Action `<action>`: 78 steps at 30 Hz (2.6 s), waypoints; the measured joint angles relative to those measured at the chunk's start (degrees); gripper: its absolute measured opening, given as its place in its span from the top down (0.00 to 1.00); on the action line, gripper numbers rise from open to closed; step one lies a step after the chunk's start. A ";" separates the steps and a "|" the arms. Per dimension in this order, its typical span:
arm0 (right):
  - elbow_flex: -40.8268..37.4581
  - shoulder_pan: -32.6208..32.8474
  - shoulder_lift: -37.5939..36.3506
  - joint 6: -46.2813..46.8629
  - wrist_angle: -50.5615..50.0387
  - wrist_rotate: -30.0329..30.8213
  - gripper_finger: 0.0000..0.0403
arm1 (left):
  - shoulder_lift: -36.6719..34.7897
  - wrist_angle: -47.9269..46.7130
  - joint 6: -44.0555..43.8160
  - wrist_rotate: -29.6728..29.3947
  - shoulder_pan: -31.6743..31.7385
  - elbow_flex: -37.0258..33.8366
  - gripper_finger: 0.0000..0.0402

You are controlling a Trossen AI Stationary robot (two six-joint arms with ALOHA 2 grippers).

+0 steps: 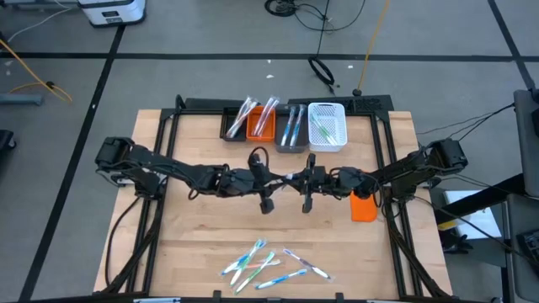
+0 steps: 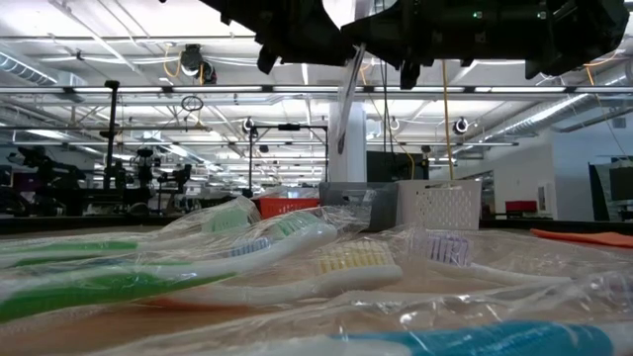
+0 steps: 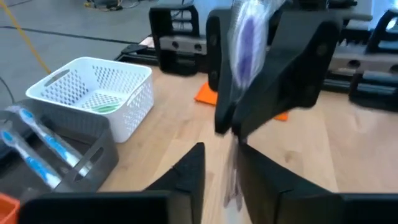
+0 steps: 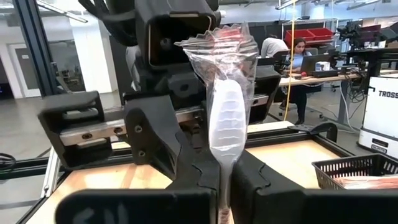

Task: Pick & Place Toothbrushes
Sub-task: Put the purple toothbrush into the orange bin

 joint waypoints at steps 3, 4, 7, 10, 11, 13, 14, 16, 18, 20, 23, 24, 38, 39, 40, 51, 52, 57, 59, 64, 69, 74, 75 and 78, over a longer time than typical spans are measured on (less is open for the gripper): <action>0.00 -0.10 0.00 -0.04 0.24 -0.02 0.99 | 0.00 -2.03 -0.43 -0.08 -0.09 0.00 0.68; 0.00 -0.22 0.00 -0.04 0.24 -0.02 0.99 | 0.00 -2.65 -0.77 -0.08 -0.07 0.00 0.65; 0.00 -0.90 0.00 0.02 0.25 0.00 0.99 | 0.00 -3.70 -1.61 0.05 -0.43 0.00 0.57; 0.00 -1.67 0.00 0.48 0.22 -0.91 0.99 | 0.00 -6.43 -1.72 0.09 -1.32 0.00 0.50; 0.00 -1.97 0.00 0.75 0.22 -1.73 0.99 | 0.00 -7.45 -2.23 0.01 -1.60 0.00 0.48; 0.00 -2.66 0.00 1.39 0.19 -2.87 0.99 | -0.02 -10.16 -3.60 -0.14 -2.04 0.00 0.46; 0.00 -2.98 0.00 1.47 0.10 -2.86 0.99 | -0.02 -11.51 -4.55 -0.28 -2.16 0.00 0.45; 0.00 -4.00 0.00 1.58 0.03 -2.82 0.99 | -0.02 -14.56 -7.05 -0.40 -2.49 0.00 0.44; 0.00 -5.34 0.00 2.37 0.16 -2.80 0.99 | -0.02 -16.82 -9.66 -0.47 -3.02 0.00 0.44; 0.00 -6.97 0.00 3.01 1.14 -2.78 0.99 | -0.02 -18.86 -11.62 -0.19 -3.62 0.00 0.44; 0.06 -9.56 0.00 3.35 2.59 -2.78 0.99 | -0.02 -19.85 -12.29 0.09 -4.76 0.00 0.44; 0.36 -10.51 0.00 4.06 2.50 -2.78 0.99 | -0.02 -19.60 -12.14 0.10 -5.16 0.00 0.44; 9.59 -22.40 2.89 7.61 -2.93 -6.74 0.99 | -0.04 -19.23 -9.63 0.33 -9.84 0.00 0.44; 10.67 -23.23 3.51 7.79 -3.15 -7.30 0.99 | -0.06 -19.55 -9.86 0.32 -10.17 0.00 0.44; 12.15 -23.94 4.42 7.69 -3.42 -7.24 0.99 | -0.07 -19.75 -10.17 0.33 -10.48 0.00 0.44; 22.30 -31.89 17.25 12.24 -4.88 -12.17 0.99 | -0.07 -20.70 -11.43 0.32 -14.12 0.00 0.44; 23.19 -32.37 18.51 12.86 -5.18 -13.00 0.99 | -0.07 -20.70 -11.43 0.32 -14.40 0.00 0.44; 28.43 -34.28 23.62 15.51 -5.66 -13.32 0.99 | -0.07 -20.69 -11.38 0.32 -15.21 0.00 0.44; 29.52 -34.81 25.40 16.34 -6.40 -13.35 0.99 | -0.07 -20.84 -11.26 0.30 -15.19 0.00 0.44; 31.80 -35.75 28.45 17.24 -6.45 -13.31 0.99 | -0.07 -21.53 -11.56 0.27 -15.15 0.00 0.44; 31.86 -36.68 29.78 17.71 -6.78 -12.70 0.99 | -0.07 -21.75 -11.69 0.30 -15.17 0.00 0.44; 31.87 -36.96 29.63 19.14 -6.32 -9.78 0.99 | -0.07 -21.49 -11.65 0.27 -15.17 0.00 0.44; 31.87 -36.95 29.70 19.14 -6.49 -9.81 0.99 | -0.07 -21.42 -11.64 0.24 -15.17 0.00 0.44; 31.87 -36.92 29.70 19.15 -6.41 -9.83 0.99 | -0.07 -21.42 -11.65 0.12 -15.15 0.00 0.44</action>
